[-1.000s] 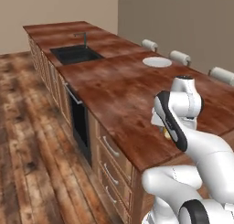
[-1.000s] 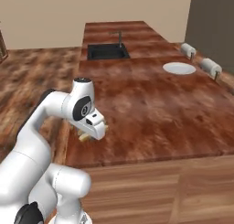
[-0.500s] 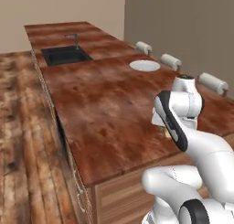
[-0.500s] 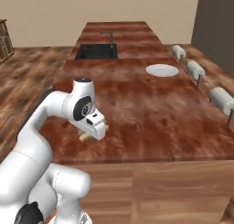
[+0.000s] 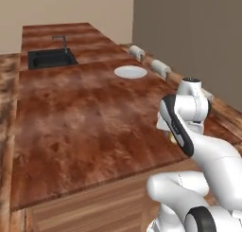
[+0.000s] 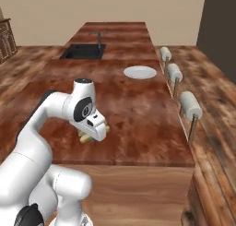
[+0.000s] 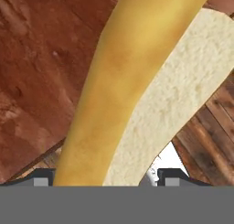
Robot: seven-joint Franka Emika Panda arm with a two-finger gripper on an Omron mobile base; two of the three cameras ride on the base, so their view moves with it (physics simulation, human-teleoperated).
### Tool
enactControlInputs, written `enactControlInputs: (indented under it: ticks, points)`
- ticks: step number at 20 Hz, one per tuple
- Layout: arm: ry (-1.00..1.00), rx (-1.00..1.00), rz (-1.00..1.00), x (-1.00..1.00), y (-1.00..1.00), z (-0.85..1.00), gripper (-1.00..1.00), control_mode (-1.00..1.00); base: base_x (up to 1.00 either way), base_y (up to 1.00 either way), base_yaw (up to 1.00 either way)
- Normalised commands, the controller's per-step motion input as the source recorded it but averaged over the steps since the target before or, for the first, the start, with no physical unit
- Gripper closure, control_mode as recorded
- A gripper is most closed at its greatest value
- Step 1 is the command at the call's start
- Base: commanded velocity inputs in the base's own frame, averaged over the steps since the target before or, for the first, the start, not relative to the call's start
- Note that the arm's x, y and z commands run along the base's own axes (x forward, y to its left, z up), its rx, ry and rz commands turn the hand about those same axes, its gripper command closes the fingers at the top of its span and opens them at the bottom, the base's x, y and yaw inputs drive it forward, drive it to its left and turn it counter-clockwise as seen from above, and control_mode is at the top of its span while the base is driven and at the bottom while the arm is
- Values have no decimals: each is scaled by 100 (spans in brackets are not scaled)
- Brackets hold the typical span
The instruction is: Move the hot dog bun to the plate on the dining table and place the condiment next to that plate. Then navigate to the fridge and take the sausage and place it on the plate as well.
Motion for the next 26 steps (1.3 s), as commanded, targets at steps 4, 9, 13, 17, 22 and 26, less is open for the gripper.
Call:
enactControlInputs:
  ticks: [4, 9, 13, 17, 22, 26]
  points:
    - [0, 0, 0, 0, 0, 0, 100, 100, -10, -100, 19]
    - [0, 0, 0, 0, 0, 0, 100, 100, -7, -100, 18]
    - [0, 0, 0, 0, 0, 0, 100, 100, -16, -100, 17]
    - [0, 0, 0, 0, 0, 0, 100, 100, -12, -100, 18]
    - [0, 0, 0, 0, 0, 0, 100, 100, -1, -100, 21]
    - [0, 0, 0, 0, 0, 0, 100, 100, 0, -98, 36]
